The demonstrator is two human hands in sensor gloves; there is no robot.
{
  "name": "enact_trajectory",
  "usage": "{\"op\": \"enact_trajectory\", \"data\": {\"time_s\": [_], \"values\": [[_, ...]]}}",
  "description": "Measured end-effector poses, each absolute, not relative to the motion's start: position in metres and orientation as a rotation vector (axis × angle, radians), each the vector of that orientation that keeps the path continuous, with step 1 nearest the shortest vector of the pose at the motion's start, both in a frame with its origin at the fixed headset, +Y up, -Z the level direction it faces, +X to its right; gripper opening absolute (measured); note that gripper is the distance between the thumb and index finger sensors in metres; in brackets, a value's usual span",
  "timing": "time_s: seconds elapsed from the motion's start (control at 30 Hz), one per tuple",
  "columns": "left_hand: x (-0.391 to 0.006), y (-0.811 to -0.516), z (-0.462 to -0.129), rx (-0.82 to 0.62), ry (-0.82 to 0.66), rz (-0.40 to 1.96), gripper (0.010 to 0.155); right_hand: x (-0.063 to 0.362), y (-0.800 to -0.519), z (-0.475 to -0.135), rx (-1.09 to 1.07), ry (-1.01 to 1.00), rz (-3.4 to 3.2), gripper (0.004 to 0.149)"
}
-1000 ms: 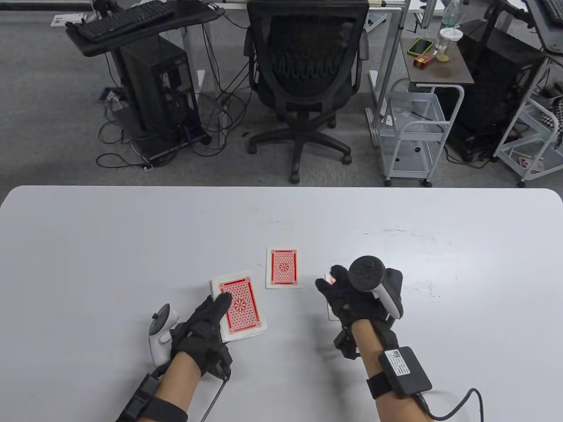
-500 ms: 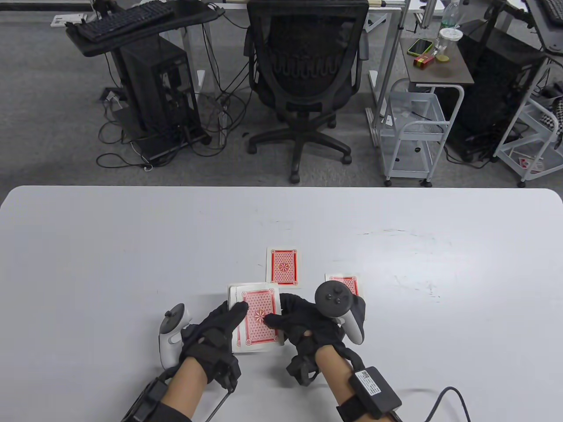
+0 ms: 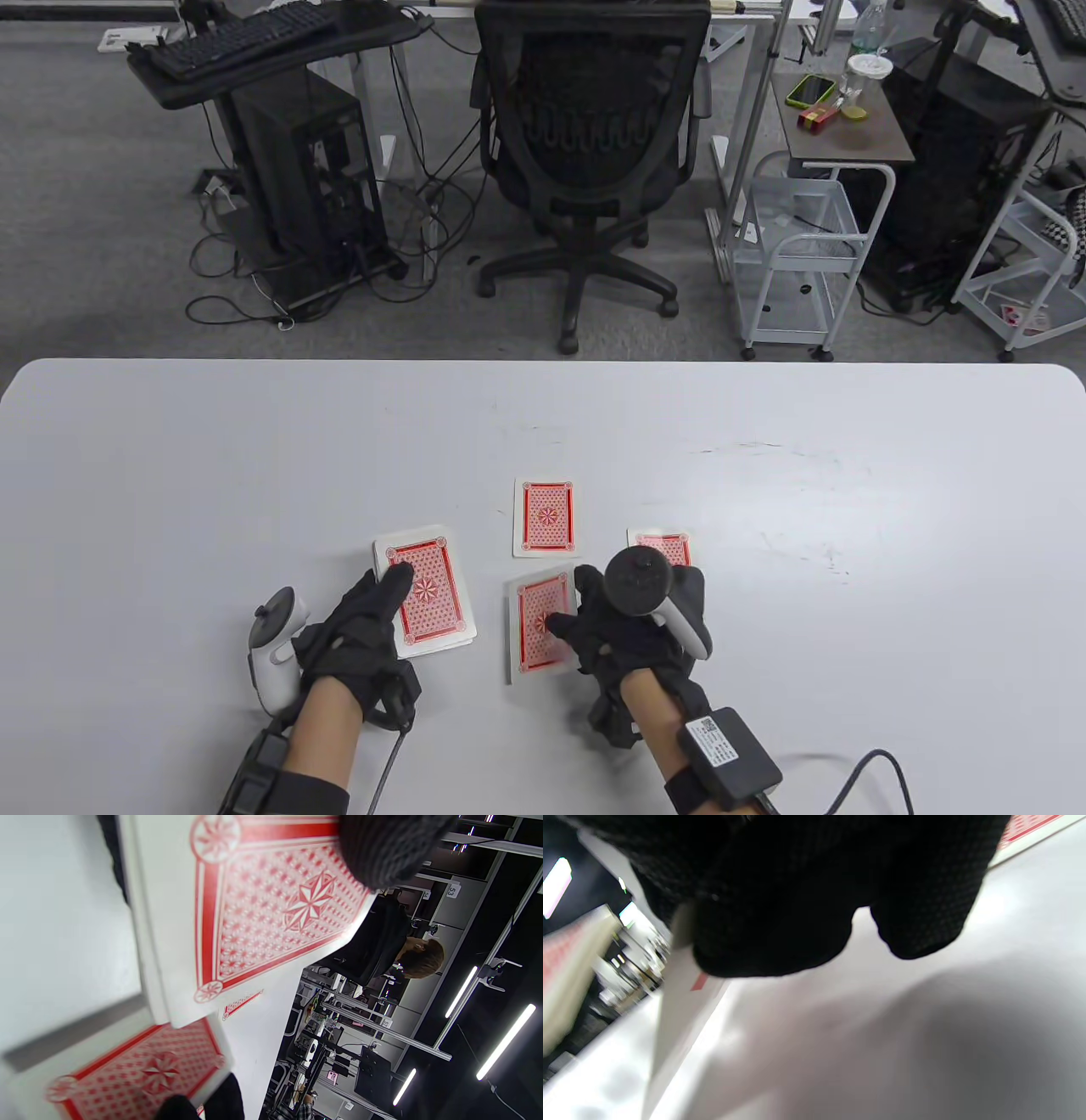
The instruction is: Four-player card dealing with fan arrangement
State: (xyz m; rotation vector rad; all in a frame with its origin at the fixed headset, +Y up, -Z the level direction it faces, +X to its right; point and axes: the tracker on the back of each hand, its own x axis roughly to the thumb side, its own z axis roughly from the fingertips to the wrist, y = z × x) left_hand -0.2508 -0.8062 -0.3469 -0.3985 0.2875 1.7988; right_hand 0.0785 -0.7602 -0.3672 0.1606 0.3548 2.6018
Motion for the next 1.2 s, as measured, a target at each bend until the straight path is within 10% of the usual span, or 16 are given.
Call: {"op": "enact_trajectory", "data": {"time_s": [0.73, 1.2], "values": [[-0.198, -0.783, -0.342, -0.543, 0.091, 1.736, 0.054, 0.057, -0.737, -0.359, 0.351, 0.267, 2.139, 0.063], [-0.243, -0.801, -0.338, -0.56, 0.16, 1.906, 0.054, 0.034, -0.737, -0.376, 0.317, 0.349, 1.984, 0.06]]}}
